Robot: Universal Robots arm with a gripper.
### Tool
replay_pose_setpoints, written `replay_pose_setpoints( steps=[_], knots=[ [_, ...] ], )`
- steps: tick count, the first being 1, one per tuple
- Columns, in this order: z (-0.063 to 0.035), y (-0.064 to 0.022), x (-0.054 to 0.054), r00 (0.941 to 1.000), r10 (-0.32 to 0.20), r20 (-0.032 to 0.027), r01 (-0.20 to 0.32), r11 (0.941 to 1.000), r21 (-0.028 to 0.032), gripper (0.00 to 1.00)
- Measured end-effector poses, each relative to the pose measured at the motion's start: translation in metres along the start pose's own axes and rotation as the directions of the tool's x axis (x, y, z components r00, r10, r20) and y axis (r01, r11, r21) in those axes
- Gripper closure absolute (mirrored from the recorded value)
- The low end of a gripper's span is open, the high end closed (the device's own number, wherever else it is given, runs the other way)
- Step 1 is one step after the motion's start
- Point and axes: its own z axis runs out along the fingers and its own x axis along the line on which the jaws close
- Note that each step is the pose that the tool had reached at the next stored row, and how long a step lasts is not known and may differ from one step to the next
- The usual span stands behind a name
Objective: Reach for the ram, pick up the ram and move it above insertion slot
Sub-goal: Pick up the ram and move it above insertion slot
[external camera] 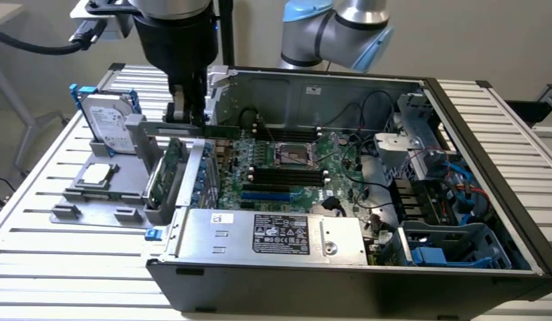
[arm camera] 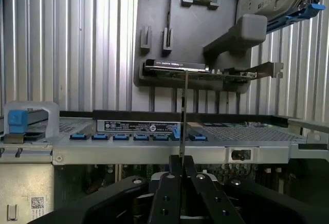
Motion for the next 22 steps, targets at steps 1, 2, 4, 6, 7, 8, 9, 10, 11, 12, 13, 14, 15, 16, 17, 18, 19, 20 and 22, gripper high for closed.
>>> replay_pose_setpoints(
  steps=[1, 2, 4, 6, 7, 8, 9, 10, 11, 12, 13, 14, 15, 16, 17, 18, 19, 20, 22],
  knots=[
    [-0.0001, -0.0045, 0.0, 1.0, 0.0, 0.0012, 0.0, 1.0, 0.0, 0.86],
    [-0.0003, -0.0094, 0.0, 1.0, 0.0, 0.0023, 0.0, 1.0, -0.0002, 0.86],
    [-0.0006, -0.0182, 0.0, 1.0, -0.001, 0.0038, 0.001, 1.0, -0.0006, 0.86],
    [-0.0009, -0.0272, 0.0, 1.0, -0.001, 0.0051, 0.001, 1.0, -0.0008, 0.86],
    [-0.0011, -0.0317, 0.001, 1.0, -0.001, 0.0054, 0.001, 1.0, -0.001, 0.86],
    [-0.0012, -0.0366, 0.001, 1.0, -0.001, 0.0058, 0.001, 1.0, -0.0013, 0.86],
    [-0.0013, -0.0411, 0.001, 1.0, -0.001, 0.0062, 0.002, 1.0, -0.0014, 0.86],
    [-0.0015, -0.0456, 0.001, 1.0, -0.001, 0.0065, 0.001, 1.0, -0.0016, 0.86],
    [-0.0016, -0.0501, 0.001, 1.0, -0.002, 0.0068, 0.002, 1.0, -0.0018, 0.86],
    [-0.0018, -0.0547, 0.001, 1.0, -0.002, 0.007, 0.002, 1.0, -0.002, 0.86],
    [-0.0019, -0.0592, 0.001, 1.0, -0.002, 0.0071, 0.002, 1.0, -0.0023, 0.86],
    [-0.002, -0.0639, 0.001, 1.0, -0.002, 0.0073, 0.002, 1.0, -0.0024, 0.86],
    [-0.0022, -0.0683, 0.001, 1.0, -0.002, 0.0073, 0.002, 1.0, -0.0026, 0.86],
    [-0.0023, -0.0728, 0.001, 1.0, -0.002, 0.0073, 0.002, 1.0, -0.0028, 0.86],
    [-0.0025, -0.0773, 0.001, 1.0, -0.002, 0.0073, 0.002, 1.0, -0.0029, 0.86],
    [-0.0026, -0.0818, 0.001, 1.0, -0.002, 0.0074, 0.002, 1.0, -0.0029, 0.86],
    [-0.0027, -0.0866, 0.001, 1.0, -0.002, 0.0074, 0.003, 1.0, -0.0029, 0.86],
    [-0.0028, -0.0911, 0.001, 1.0, -0.003, 0.0073, 0.003, 1.0, -0.003, 0.86],
    [-0.0031, -0.0999, 0.001, 1.0, -0.003, 0.0073, 0.003, 1.0, -0.0029, 0.86]
  ],
)
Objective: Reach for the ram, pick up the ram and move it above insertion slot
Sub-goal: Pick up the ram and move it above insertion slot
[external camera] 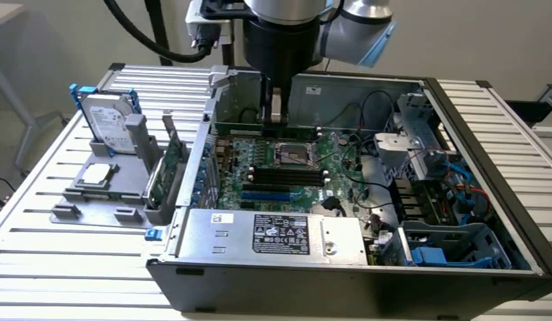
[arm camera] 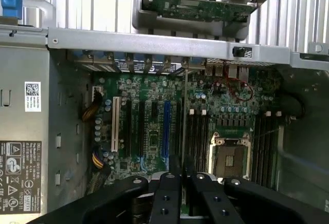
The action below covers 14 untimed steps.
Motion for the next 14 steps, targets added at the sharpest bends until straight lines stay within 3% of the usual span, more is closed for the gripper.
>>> replay_pose_setpoints(
  steps=[6, 14],
  knots=[
    [0.0011, -0.0149, -0.01, 1.0, 0.0, -0.0026, 0.0, 1.0, 0.0002, 0.86],
    [0.0049, -0.0277, -0.032, 0.9994, 0.001, -0.0345, -0.001, 1.0, 0.0007, 0.86]
  ],
)
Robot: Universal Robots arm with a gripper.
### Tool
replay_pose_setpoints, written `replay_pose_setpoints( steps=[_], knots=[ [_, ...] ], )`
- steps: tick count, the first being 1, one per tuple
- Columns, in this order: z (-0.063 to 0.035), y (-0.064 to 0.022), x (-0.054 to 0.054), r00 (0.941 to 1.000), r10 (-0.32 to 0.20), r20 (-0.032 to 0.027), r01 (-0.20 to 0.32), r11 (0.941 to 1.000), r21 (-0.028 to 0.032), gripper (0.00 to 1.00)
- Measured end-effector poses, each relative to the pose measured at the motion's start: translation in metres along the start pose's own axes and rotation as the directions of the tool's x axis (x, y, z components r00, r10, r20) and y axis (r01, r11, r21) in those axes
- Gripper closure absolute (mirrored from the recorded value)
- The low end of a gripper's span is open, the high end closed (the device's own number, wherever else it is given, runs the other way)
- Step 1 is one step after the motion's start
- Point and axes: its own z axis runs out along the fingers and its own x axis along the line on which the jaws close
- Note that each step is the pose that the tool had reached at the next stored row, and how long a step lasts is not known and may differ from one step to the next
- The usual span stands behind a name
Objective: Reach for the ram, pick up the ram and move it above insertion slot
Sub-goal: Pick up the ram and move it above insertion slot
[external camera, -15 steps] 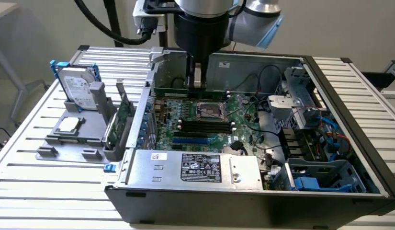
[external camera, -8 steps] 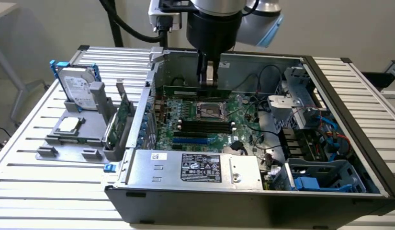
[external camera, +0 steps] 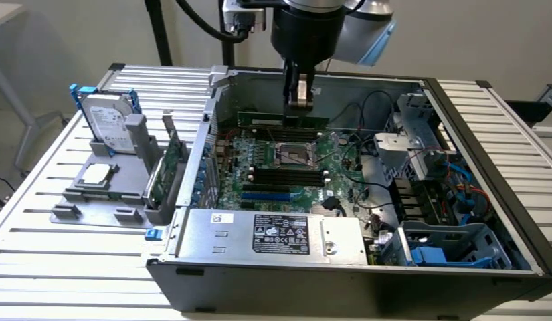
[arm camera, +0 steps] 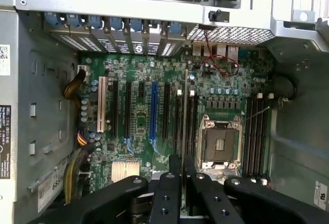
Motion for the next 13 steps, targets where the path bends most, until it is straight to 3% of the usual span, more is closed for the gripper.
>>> replay_pose_setpoints(
  steps=[5, 13],
  knots=[
    [0.0002, -0.0096, -0.0027, 1.0, 0.0, -0.0045, 0.0, 1.0, 0.0003, 0.86],
    [0.0003, -0.0103, -0.0027, 1.0, 0.0, -0.0045, 0.0, 1.0, 0.0003, 0.86]
  ],
)
